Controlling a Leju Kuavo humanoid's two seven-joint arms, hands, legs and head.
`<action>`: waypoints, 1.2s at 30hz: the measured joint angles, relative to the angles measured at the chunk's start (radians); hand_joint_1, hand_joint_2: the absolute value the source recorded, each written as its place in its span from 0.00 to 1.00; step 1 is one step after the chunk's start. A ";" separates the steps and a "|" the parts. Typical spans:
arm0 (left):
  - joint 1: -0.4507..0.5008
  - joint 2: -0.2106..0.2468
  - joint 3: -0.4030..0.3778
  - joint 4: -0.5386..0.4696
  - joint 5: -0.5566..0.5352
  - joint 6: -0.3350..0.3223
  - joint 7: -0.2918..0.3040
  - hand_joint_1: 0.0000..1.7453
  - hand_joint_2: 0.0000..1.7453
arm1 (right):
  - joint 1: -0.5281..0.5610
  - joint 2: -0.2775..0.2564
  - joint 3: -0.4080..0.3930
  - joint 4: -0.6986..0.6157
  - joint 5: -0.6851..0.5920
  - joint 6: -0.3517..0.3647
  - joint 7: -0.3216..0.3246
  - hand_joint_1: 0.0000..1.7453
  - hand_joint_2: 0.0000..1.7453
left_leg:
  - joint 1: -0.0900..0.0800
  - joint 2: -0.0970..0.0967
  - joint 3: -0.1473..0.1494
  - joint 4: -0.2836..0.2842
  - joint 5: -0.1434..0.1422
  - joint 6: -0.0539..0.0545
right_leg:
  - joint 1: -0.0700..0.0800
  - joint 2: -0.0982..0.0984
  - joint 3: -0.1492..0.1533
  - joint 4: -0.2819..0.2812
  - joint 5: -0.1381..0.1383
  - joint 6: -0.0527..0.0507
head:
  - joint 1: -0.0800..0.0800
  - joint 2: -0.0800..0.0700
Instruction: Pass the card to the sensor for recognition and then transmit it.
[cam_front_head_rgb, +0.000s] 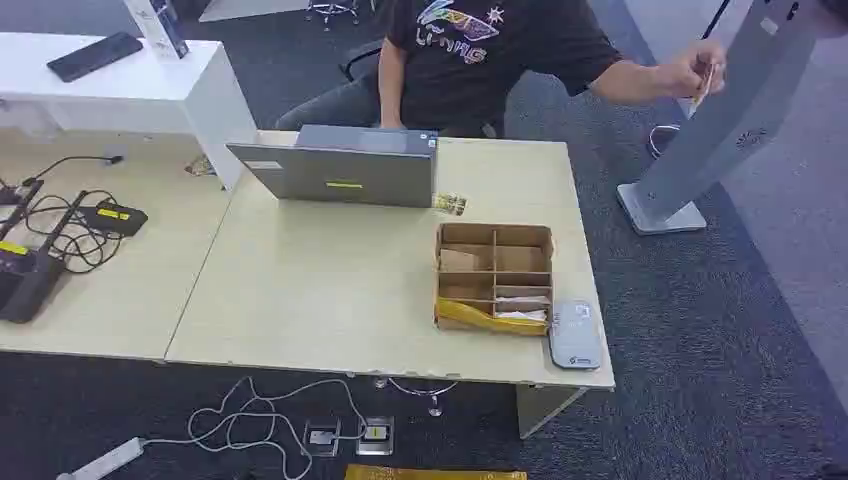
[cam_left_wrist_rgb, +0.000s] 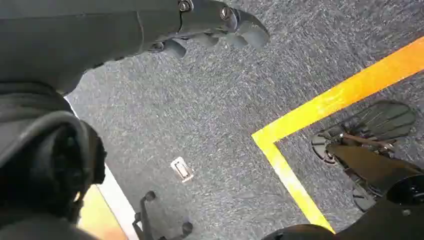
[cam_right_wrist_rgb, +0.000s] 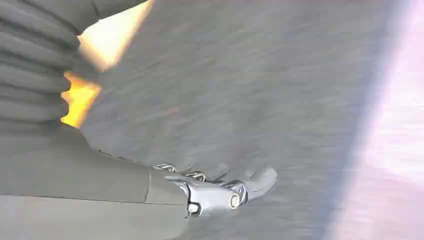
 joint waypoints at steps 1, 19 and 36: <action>-0.001 0.000 0.000 0.000 0.001 0.000 -0.002 0.00 0.00 | -0.038 -0.021 -0.008 -0.011 -0.005 -0.002 -0.011 0.00 1.00 | -0.001 0.001 0.000 0.000 0.000 0.000 | -0.001 0.001 0.000 0.000 0.000 0.000 | -0.001 0.000; -0.006 0.000 0.000 0.000 -0.002 0.000 -0.017 0.00 0.00 | -0.424 -0.103 0.129 -0.368 0.012 -0.084 -0.047 0.00 1.00 | 0.000 -0.008 -0.005 0.000 0.004 0.002 | 0.001 -0.011 0.001 0.001 0.000 0.000 | 0.000 0.000; -0.014 -0.001 -0.002 -0.005 -0.055 0.000 -0.027 0.00 0.00 | -0.316 0.078 0.570 -0.874 1.180 -0.070 -0.077 0.00 1.00 | 0.003 -0.009 -0.005 0.000 0.005 0.001 | 0.003 -0.011 0.000 0.001 0.000 0.000 | 0.001 0.000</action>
